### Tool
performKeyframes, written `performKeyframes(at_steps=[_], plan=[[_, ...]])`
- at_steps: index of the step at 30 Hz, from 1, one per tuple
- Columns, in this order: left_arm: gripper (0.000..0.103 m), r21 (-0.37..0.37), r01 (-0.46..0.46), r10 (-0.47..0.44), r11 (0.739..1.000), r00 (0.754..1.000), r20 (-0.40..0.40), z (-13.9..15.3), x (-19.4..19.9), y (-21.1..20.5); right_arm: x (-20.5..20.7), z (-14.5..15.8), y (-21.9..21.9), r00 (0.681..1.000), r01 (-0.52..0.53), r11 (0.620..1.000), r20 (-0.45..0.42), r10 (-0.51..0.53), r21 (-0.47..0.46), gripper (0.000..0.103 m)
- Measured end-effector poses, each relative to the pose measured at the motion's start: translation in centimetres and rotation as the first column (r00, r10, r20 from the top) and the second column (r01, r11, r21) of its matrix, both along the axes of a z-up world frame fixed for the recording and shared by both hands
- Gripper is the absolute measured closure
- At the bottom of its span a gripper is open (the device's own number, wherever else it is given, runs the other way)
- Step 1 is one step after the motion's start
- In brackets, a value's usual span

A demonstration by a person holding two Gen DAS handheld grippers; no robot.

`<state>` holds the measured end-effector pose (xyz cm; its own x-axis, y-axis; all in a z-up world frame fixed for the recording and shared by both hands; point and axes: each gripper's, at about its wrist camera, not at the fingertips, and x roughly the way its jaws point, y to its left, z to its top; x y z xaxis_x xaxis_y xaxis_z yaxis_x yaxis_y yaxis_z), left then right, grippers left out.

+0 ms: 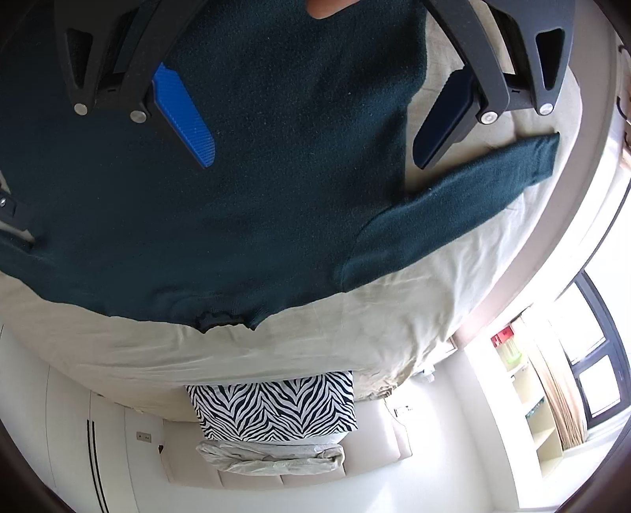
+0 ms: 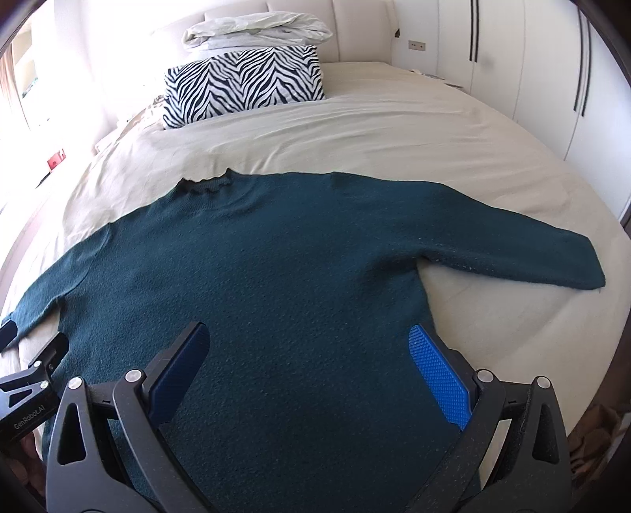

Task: Fold small clothes
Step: 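Grasp the sweater sleeve cuff with the right tool and lift it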

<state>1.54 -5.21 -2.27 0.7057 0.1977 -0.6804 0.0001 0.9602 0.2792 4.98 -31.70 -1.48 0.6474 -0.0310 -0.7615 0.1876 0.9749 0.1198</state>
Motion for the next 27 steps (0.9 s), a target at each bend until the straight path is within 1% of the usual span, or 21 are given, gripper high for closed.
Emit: performKeyframes(at_steps=[1,2,3,5,7,8,9,10,11,12,13,15,16,17,18,19,21,23,24,25,27], plan=[[0.0,0.046,0.009,-0.01,0.999,0.999,0.032,0.1,0.2,-0.7,-0.1,0.1,-1.4,1.0,0.023,1.0,0.011,-0.023,0.018,0.0],[0.0,0.071,0.016,-0.021,0.997,0.998,0.058,0.3,0.4,-1.2,-0.2,0.2,-3.5,0.998,0.055,0.997,0.026,-0.056,0.051,0.0],[0.0,0.072,0.025,-0.03,0.997,0.997,0.072,0.6,0.8,-1.5,-0.5,0.3,-5.9,0.994,0.092,0.991,0.043,-0.097,0.094,0.0],[0.0,0.027,0.047,-0.049,0.998,0.996,0.076,1.2,1.9,-1.8,-1.2,0.2,-10.2,0.982,0.16,0.97,0.069,-0.175,0.184,0.0],[0.0,-0.06,0.083,-0.078,0.995,0.994,0.082,1.9,3.0,-1.9,-2.0,-0.7,-16.1,0.958,0.242,0.921,0.077,-0.277,0.306,0.0],[0.0,-0.128,0.12,-0.109,0.985,0.99,0.092,2.2,3.5,-1.8,-2.5,-1.2,-18.5,0.943,0.28,0.893,0.074,-0.325,0.353,0.001],[0.0,-0.201,0.157,-0.141,0.967,0.986,0.09,2.4,4.2,-1.8,-3.2,-2.0,-21.6,0.921,0.324,0.853,0.071,-0.383,0.408,0.002],[0.0,-0.261,0.174,-0.159,0.949,0.984,0.075,2.5,4.9,-2.0,-3.9,-2.9,-24.1,0.899,0.361,0.813,0.062,-0.433,0.457,0.003],[0.0,-0.301,0.173,-0.163,0.938,0.985,0.06,2.4,5.6,-2.2,-4.6,-3.9,-26.6,0.878,0.39,0.772,0.048,-0.476,0.502,0.007],[0.0,-0.323,0.173,-0.165,0.93,0.985,0.051,2.3,6.1,-2.5,-5.2,-4.9,-28.7,0.859,0.416,0.727,0.026,-0.511,0.545,0.013],[0.0,-0.33,0.17,-0.166,0.929,0.985,0.042,2.2,6.5,-2.9,-5.7,-6.1,-30.9,0.839,0.443,0.683,0.0,-0.544,0.581,0.015],[0.0,-0.339,0.169,-0.177,0.926,0.984,0.009,1.9,7.3,-3.8,-7.2,-8.5,-35.5,0.796,0.493,0.594,-0.053,-0.603,0.636,0.029],[0.0,-0.352,0.16,-0.174,0.922,0.985,-0.008,1.6,7.6,-4.2,-7.6,-9.4,-37.1,0.781,0.501,0.559,-0.066,-0.621,0.661,0.034],[0.0,-0.369,0.146,-0.167,0.918,0.986,-0.026,1.3,7.9,-4.5,-8.0,-10.2,-38.5,0.769,0.5,0.529,-0.071,-0.635,0.686,0.044],[0.0,-0.383,0.13,-0.16,0.914,0.986,-0.046,1.1,8.2,-4.8,-8.2,-10.7,-39.8,0.762,0.491,0.502,-0.072,-0.643,0.712,0.048],[0.0,-0.402,0.124,-0.161,0.907,0.985,-0.06,0.9,8.7,-5.1,-8.3,-11.2,-41.1,0.755,0.482,0.48,-0.068,-0.652,0.733,0.049],[0.0,-0.463,0.124,-0.181,0.878,0.98,-0.08,0.3,9.6,-5.6,-8.2,-11.8,-43.2,0.741,0.472,0.464,-0.052,-0.669,0.749,0.049],[0.001,-0.535,0.116,-0.205,0.837,0.973,-0.108,-0.3,10.6,-5.9,-7.6,-12.6,-45.1,0.734,0.467,0.461,-0.04,-0.678,0.755,0.049],[0.004,-0.561,0.111,-0.213,0.82,0.97,-0.119,-0.6,11.1,-6.2,-7.2,-13.0,-46.1,0.731,0.462,0.453,-0.038,-0.682,0.762,0.05],[0.01,-0.582,0.11,-0.224,0.805,0.966,-0.127,-0.9,11.5,-6.5,-6.9,-13.3,-47.0,0.725,0.459,0.443,-0.036,-0.688,0.77,0.051],[0.013,-0.617,0.107,-0.252,0.78,0.956,-0.153,-1.5,12.2,-7.0,-6.0,-13.7,-49.0,0.711,0.472,0.429,-0.045,-0.702,0.77,0.063]])
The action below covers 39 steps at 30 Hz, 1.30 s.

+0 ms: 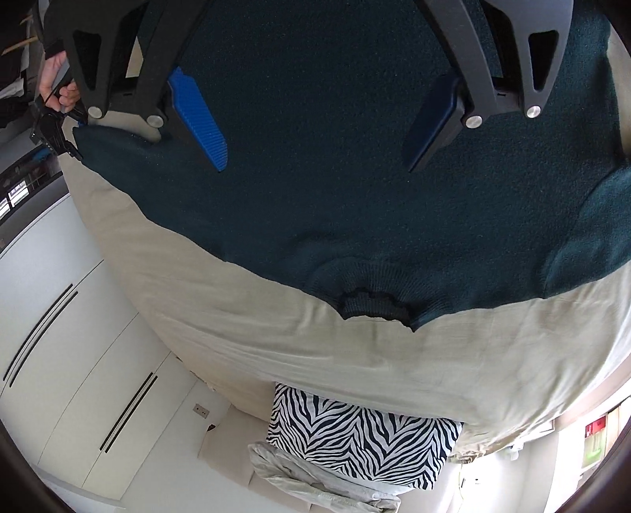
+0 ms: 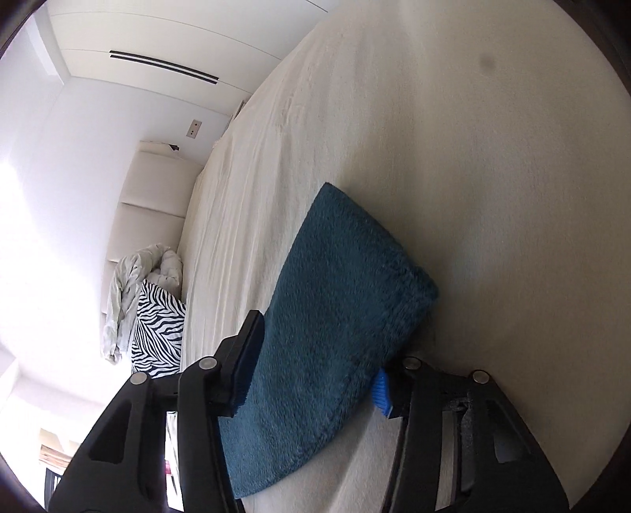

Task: Fold small clothes

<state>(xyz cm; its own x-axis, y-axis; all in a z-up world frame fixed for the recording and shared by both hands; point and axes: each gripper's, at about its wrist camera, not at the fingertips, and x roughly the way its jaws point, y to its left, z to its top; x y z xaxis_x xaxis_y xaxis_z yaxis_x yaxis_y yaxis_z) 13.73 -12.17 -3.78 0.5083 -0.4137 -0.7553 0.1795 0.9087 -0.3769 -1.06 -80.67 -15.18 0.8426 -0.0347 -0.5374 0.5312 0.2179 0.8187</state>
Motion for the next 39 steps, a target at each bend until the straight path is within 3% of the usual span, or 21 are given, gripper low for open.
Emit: performKeyframes(at_steps=[4,6,9,11,13,15,19,21,26,27,31,32,33,35,39], plan=[[0.019,-0.077,0.027,-0.031,0.997,0.998,-0.061,-1.2,1.1,-0.6,2.8,0.7,-1.6,0.999,0.004,0.999,-0.041,-0.005,-0.041,0.079],[0.019,-0.114,0.036,-0.046,0.993,0.995,-0.086,-1.9,1.6,-0.6,5.2,2.0,-0.7,0.996,-0.022,0.996,-0.089,0.015,-0.087,0.096],[0.022,-0.158,0.041,-0.06,0.987,0.991,-0.117,-2.6,2.0,-0.5,8.6,4.9,1.4,0.992,-0.097,0.979,-0.102,0.08,-0.18,0.096],[0.022,-0.198,0.038,-0.065,0.979,0.989,-0.13,-2.9,2.2,-0.1,11.2,7.9,5.4,0.978,-0.197,0.942,-0.119,0.17,-0.272,0.096],[0.022,-0.223,0.022,-0.054,0.974,0.989,-0.137,-3.0,2.3,0.4,14.4,10.7,10.6,0.945,-0.325,0.866,-0.145,0.292,-0.38,0.096],[0.022,-0.274,0.006,-0.049,0.962,0.988,-0.149,-3.1,2.5,1.3,17.5,13.0,16.9,0.891,-0.449,0.762,-0.166,0.424,-0.466,0.096],[0.022,-0.365,-0.018,-0.047,0.931,0.985,-0.167,-3.3,2.8,3.0,21.1,13.5,30.6,0.731,-0.649,0.52,-0.263,0.63,-0.556,0.096],[0.022,-0.412,-0.025,-0.054,0.911,0.982,-0.179,-3.4,2.7,3.9,22.1,12.2,36.4,0.665,-0.706,0.424,-0.322,0.674,-0.567,0.096],[0.021,-0.493,-0.038,-0.083,0.869,0.972,-0.22,-4.3,2.9,5.2,23.6,7.5,46.6,0.53,-0.818,0.292,-0.452,0.717,-0.496,0.094],[0.018,-0.505,-0.04,-0.096,0.862,0.966,-0.239,-4.7,3.0,5.2,21.3,5.4,49.6,0.516,-0.829,0.273,-0.481,0.709,-0.487,0.091],[0.014,-0.529,-0.047,-0.129,0.847,0.948,-0.291,-6.0,2.7,4.9,19.6,4.3,53.0,0.52,-0.826,0.274,-0.48,0.707,-0.492,0.084],[0.013,-0.538,-0.055,-0.132,0.841,0.944,-0.303,-6.5,2.7,4.8,19.2,4.3,52.8,0.516,-0.828,0.28,-0.466,0.719,-0.486,0.075],[0.013,-0.545,-0.067,-0.134,0.836,0.937,-0.322,-7.0,2.6,4.7,18.4,4.3,53.2,0.51,-0.832,0.286,-0.453,0.731,-0.476,0.057],[0.013,-0.556,-0.081,-0.142,0.827,0.927,-0.347,-7.7,2.5,4.5,16.5,4.9,52.6,0.511,-0.828,0.3,-0.417,0.752,-0.474,0.031],[0.015,-0.55,-0.066,-0.154,0.832,0.927,-0.343,-7.9,2.0,3.6,14.7,5.3,51.1,0.539,-0.818,0.343,-0.407,0.738,-0.461,0.03]])
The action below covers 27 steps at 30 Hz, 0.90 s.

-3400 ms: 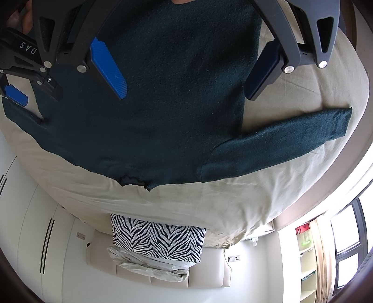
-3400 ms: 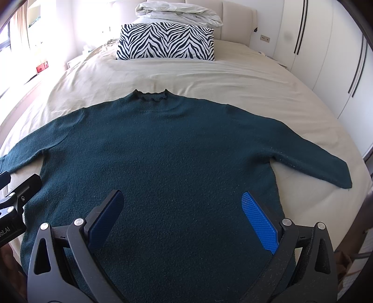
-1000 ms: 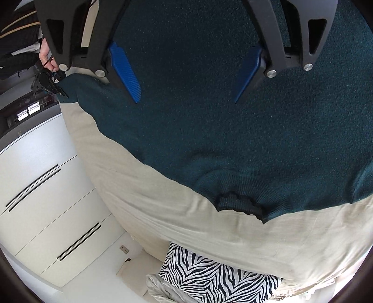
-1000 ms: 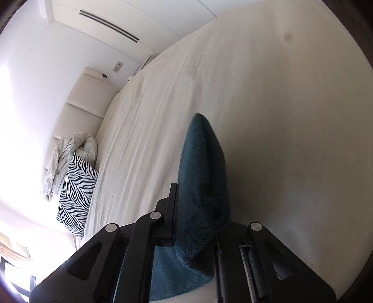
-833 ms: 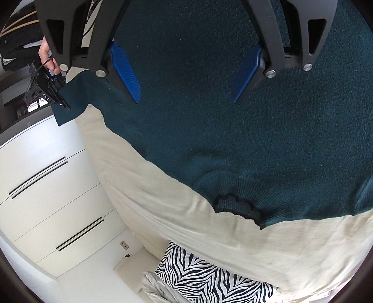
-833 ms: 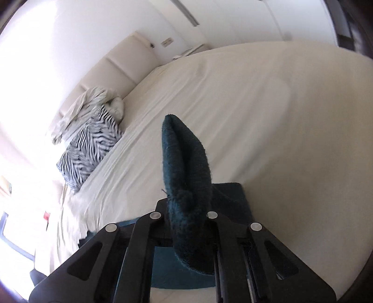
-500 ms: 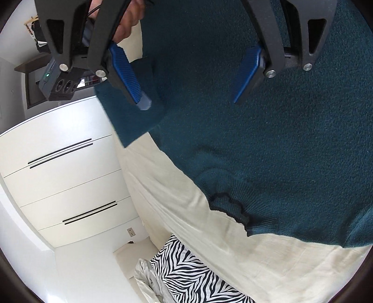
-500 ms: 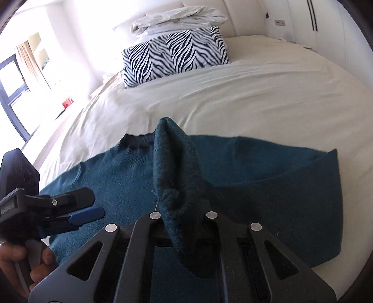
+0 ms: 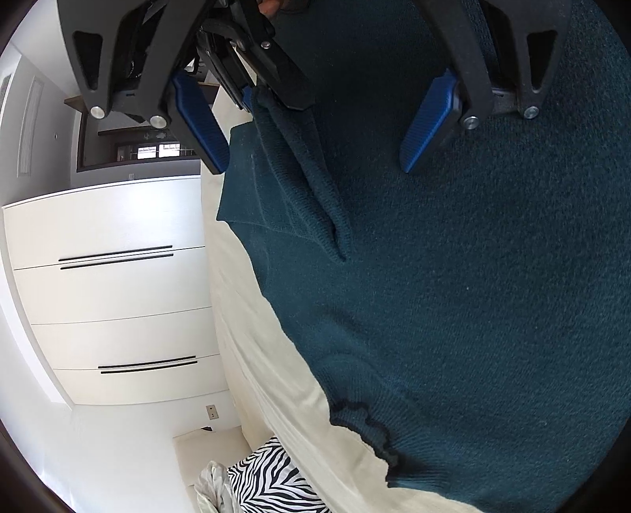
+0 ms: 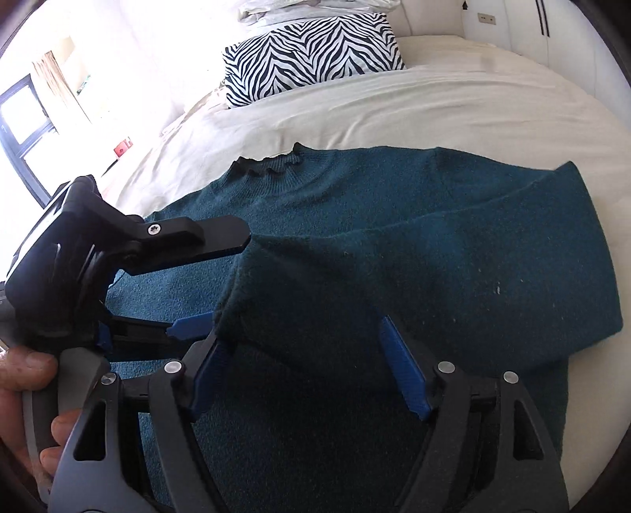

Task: Fold small clothes

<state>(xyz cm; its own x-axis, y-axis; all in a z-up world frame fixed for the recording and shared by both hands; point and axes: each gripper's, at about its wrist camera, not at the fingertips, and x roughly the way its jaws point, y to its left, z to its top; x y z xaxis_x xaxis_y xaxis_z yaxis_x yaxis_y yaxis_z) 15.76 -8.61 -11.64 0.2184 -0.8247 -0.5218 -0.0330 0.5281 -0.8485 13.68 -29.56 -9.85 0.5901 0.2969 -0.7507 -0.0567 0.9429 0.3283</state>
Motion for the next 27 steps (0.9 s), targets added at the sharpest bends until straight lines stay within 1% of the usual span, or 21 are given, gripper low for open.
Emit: performKeyframes(at_steps=[2,4,5,6,7,9,12,15,16,18,21,24,27], plan=[[0.021,0.006,-0.005,0.005,1.0,1.0,-0.006,-0.1,0.1,-0.3,-1.2,-0.1,-1.5,0.998,0.04,0.996,-0.045,-0.037,0.077,0.03],[0.039,0.023,-0.011,0.012,1.0,0.999,-0.03,-0.3,0.5,-0.7,-2.4,-0.3,-3.1,0.995,0.077,0.981,-0.072,-0.065,0.179,0.03],[0.044,0.041,-0.009,0.01,0.999,0.999,-0.037,-0.4,0.7,-1.1,-2.8,-0.4,-3.9,0.994,0.095,0.971,-0.081,-0.079,0.221,0.03],[0.055,0.057,-0.002,0.004,0.998,0.999,-0.034,-0.3,0.7,-1.4,-3.4,-0.5,-4.7,0.992,0.113,0.96,-0.087,-0.094,0.256,0.03],[0.072,0.075,0.011,-0.009,0.997,1.0,-0.025,-0.1,0.8,-1.7,-3.8,-0.6,-5.5,0.99,0.131,0.948,-0.092,-0.109,0.289,0.03],[0.095,0.123,0.032,-0.032,0.992,0.999,-0.003,0.4,0.9,-2.1,-4.3,-1.0,-7.0,0.985,0.165,0.92,-0.099,-0.138,0.357,0.03],[0.095,0.157,0.04,-0.048,0.987,0.997,0.052,1.8,1.3,-1.6,-5.3,-1.7,-9.4,0.975,0.22,0.862,-0.131,-0.18,0.457,0.03],[0.095,0.218,0.015,-0.049,0.976,0.987,0.155,4.6,1.6,-0.3,-5.8,-2.6,-11.4,0.962,0.274,0.785,-0.158,-0.224,0.556,0.03],[0.095,0.232,0.001,-0.045,0.973,0.982,0.183,5.4,1.8,0.3,-6.2,-2.8,-11.9,0.957,0.291,0.761,-0.166,-0.239,0.58,0.03],[0.095,0.251,-0.024,-0.033,0.968,0.975,0.221,6.6,2.3,1.7,-6.5,-3.1,-12.7,0.948,0.315,0.732,-0.176,-0.264,0.604,0.03],[0.095,0.273,-0.068,0.0,0.96,0.971,0.241,7.1,3.0,4.3,-7.2,-3.5,-13.6,0.94,0.339,0.691,-0.191,-0.284,0.639,0.03],[0.095,0.287,-0.118,0.047,0.951,0.969,0.242,6.6,3.4,6.8,-7.3,-3.7,-14.1,0.933,0.354,0.654,-0.204,-0.297,0.668,0.03],[0.095,0.3,-0.157,0.085,0.941,0.967,0.241,5.7,3.4,8.7,-7.0,-3.7,-14.5,0.928,0.363,0.595,-0.218,-0.302,0.717,0.03]])
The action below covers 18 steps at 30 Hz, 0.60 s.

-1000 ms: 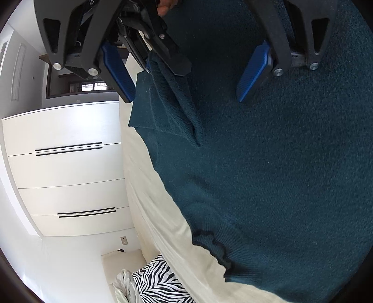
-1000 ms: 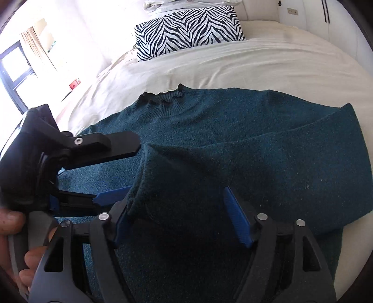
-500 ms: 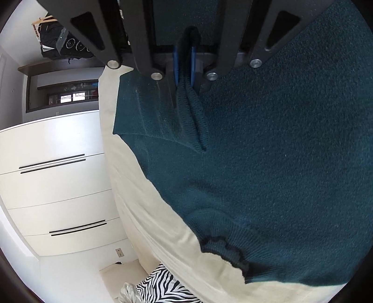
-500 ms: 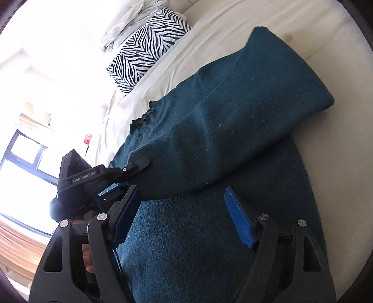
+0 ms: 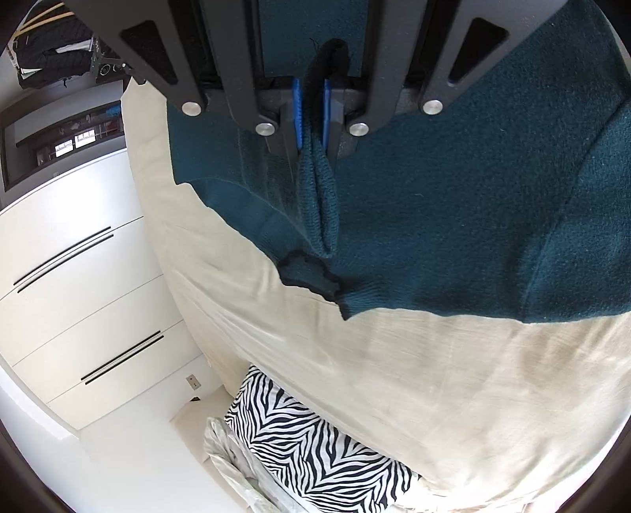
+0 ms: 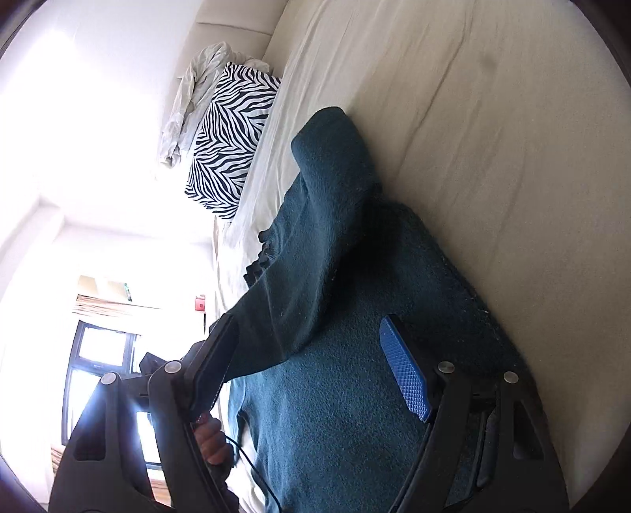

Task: Fold small clothes

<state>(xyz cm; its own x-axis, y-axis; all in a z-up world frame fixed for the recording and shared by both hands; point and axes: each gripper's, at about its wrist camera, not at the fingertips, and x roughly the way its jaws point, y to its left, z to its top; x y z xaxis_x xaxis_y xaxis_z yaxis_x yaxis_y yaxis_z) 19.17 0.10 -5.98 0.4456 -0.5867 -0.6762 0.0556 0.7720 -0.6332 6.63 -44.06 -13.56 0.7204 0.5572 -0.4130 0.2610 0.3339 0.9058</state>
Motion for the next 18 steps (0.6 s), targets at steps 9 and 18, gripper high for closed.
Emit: performKeyframes(at_steps=[9,18], plan=[[0.095,-0.048,-0.11,0.109,0.993,0.994,-0.028,-3.4,-1.2,2.8,1.8,-0.9,-1.4,0.992,0.115,0.984,-0.074,-0.106,0.134,0.03],[0.095,-0.023,-0.092,0.092,0.995,0.995,-0.025,-3.6,-0.2,2.7,5.2,-0.9,-2.3,0.989,0.139,0.983,-0.076,-0.131,0.116,0.03]])
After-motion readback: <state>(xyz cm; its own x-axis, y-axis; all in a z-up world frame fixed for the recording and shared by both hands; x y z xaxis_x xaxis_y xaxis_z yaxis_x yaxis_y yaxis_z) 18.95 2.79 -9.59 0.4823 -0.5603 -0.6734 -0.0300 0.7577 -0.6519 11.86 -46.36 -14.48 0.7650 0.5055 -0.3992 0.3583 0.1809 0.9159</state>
